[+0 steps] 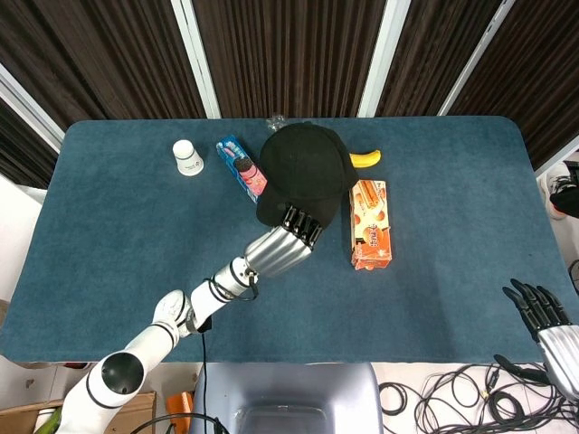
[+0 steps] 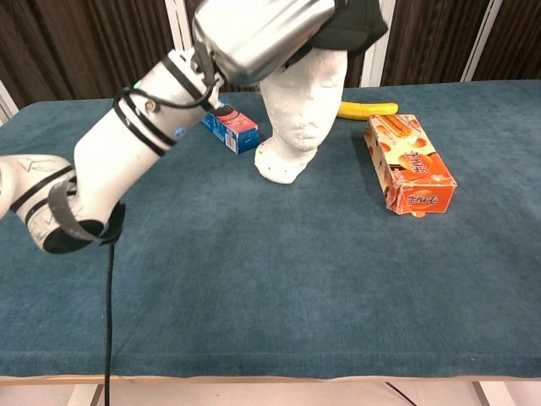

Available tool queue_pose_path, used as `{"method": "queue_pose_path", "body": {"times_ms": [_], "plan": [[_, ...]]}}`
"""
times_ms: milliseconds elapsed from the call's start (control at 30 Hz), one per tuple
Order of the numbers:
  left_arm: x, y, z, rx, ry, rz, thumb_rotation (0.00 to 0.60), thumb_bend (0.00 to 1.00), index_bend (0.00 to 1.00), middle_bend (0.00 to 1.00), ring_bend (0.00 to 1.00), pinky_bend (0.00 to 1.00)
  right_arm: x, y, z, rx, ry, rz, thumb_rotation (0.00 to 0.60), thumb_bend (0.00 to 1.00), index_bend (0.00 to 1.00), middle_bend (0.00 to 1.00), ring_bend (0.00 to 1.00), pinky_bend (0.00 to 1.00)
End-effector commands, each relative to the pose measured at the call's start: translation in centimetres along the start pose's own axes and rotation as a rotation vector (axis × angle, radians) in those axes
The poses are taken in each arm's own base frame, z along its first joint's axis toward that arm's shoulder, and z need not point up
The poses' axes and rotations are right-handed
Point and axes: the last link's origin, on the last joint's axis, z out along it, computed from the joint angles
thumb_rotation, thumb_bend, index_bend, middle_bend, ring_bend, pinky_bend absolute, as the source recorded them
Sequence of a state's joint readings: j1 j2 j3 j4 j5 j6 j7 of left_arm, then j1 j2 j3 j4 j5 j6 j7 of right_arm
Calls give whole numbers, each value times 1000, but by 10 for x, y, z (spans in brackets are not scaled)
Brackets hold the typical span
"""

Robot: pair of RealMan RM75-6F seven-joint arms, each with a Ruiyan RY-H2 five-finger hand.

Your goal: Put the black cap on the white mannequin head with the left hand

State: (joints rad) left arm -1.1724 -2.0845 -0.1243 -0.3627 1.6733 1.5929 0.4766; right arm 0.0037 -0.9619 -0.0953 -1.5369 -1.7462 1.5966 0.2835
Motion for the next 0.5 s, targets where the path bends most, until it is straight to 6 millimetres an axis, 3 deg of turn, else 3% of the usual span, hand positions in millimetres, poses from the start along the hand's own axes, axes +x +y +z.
{"method": "queue_pose_path", "body": {"times_ms": [33, 133, 200, 333, 400, 500], "plan": [[-2, 6, -10, -8, -22, -25, 600, 455, 652, 656, 607, 614, 1, 0, -1, 3, 2, 6, 600, 76, 0, 0, 0, 0], [-4, 7, -16, 2, -50, -26, 600, 410, 457, 488, 497, 573, 1, -1, -1, 8, 3, 8, 600, 76, 0, 0, 0, 0], [-5, 8, -19, 18, -68, -38, 600, 375, 292, 333, 364, 517, 1, -1, -1, 8, 2, 7, 600, 76, 0, 0, 0, 0], [-4, 15, -28, 36, -102, -96, 600, 324, 95, 95, 130, 372, 1, -1, -1, 8, 5, 10, 600, 76, 0, 0, 0, 0], [0, 18, -33, 31, -101, -117, 600, 309, 49, 20, 43, 306, 1, -1, -1, 8, 6, 8, 600, 76, 0, 0, 0, 0], [8, 21, -44, 20, -84, -134, 600, 295, 36, 0, 10, 270, -1, -2, 1, 8, -1, 2, 600, 76, 0, 0, 0, 0]]}}
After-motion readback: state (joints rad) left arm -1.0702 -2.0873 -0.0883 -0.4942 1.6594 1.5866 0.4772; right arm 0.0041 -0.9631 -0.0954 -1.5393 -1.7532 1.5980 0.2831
